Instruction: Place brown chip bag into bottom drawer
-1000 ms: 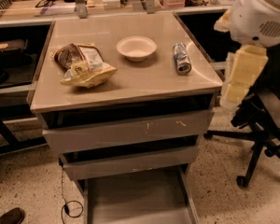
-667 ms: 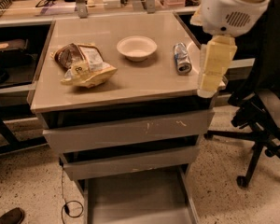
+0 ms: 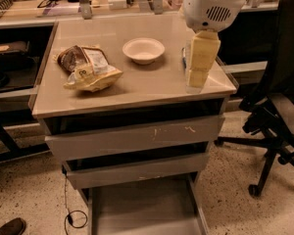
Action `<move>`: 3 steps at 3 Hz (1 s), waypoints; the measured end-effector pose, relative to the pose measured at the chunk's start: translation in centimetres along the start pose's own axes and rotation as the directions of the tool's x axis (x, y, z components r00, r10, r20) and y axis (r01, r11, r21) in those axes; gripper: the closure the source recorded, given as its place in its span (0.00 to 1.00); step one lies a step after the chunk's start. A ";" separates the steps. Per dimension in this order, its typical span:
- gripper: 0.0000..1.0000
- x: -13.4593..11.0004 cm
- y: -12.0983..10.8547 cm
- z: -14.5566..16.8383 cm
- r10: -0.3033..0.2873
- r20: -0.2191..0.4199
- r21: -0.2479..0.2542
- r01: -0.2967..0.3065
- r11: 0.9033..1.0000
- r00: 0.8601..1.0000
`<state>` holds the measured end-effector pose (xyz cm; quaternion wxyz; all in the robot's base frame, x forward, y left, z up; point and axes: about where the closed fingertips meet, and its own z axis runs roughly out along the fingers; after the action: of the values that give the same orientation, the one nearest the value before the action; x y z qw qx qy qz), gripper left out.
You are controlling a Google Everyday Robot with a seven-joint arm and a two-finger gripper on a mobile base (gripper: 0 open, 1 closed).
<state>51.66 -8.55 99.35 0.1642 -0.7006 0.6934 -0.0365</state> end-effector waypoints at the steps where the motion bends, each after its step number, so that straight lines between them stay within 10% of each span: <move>1: 0.00 -0.5 -0.3 0.4 -0.018 0.013 0.005 0.018 1.000 1.000; 3: 0.00 -8.1 -4.8 3.8 -0.143 0.109 0.020 0.142 0.990 0.984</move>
Offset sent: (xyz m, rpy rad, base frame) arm 0.0564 0.0951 -0.0104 0.1052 -0.0594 0.1699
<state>57.09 0.00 98.53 0.2037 -0.7484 0.6310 -0.0136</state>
